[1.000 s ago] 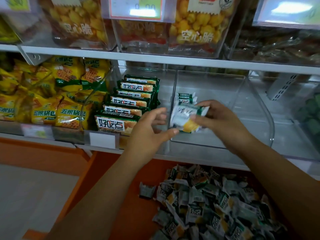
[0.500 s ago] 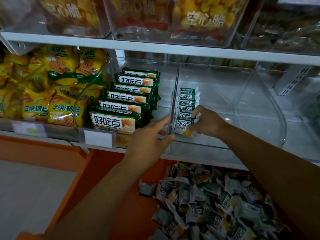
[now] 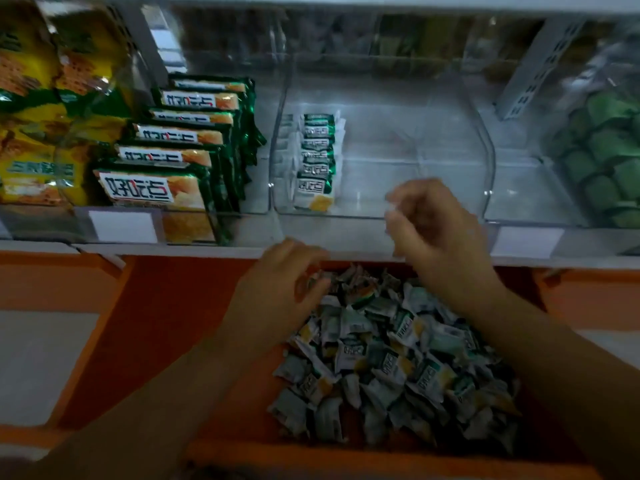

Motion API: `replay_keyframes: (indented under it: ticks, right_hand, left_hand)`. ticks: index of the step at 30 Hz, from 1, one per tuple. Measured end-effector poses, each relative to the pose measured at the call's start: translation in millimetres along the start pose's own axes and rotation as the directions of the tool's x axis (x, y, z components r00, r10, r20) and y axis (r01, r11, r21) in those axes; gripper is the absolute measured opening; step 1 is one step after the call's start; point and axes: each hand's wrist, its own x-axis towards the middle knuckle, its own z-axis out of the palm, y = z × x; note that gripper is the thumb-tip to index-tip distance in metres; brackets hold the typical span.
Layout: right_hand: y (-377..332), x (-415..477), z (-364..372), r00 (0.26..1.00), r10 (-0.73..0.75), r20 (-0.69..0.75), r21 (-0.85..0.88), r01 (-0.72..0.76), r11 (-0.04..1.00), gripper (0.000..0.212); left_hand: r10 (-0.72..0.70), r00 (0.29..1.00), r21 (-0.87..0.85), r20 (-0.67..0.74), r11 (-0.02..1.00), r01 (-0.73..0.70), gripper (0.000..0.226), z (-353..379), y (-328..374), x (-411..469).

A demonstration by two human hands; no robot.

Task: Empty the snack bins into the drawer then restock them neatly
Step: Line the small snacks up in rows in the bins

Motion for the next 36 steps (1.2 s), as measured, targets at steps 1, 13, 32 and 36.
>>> replay_keyframes:
  ticks: [1,13,32,36]
  right_hand:
    - [16,-20,-4,0.993,0.069,0.093,-0.040,-0.066,0.997,0.006]
    - [210,-83,8,0.703,0.625,0.339,-0.524,-0.411,0.746,0.074]
    - [207,-106,40,0.651,0.717,0.251,-0.318,-0.644,0.696,0.047]
    - [172,-99,27,0.648,0.712,0.270,-0.201,-0.685,0.700,0.047]
  left_hand:
    - [-0.039,0.991,-0.034,0.130,0.998,0.044,0.032,16,-1,-8]
    - [-0.447,0.656,0.001,0.608,0.827,0.562,0.063,191,-31,-25]
    - [-0.660,0.456,-0.224,0.597,0.408,0.885,0.055,193,-29,-26]
    - [-0.667,0.505,-0.357,0.548,0.359,0.862,0.058,157,-14,-27]
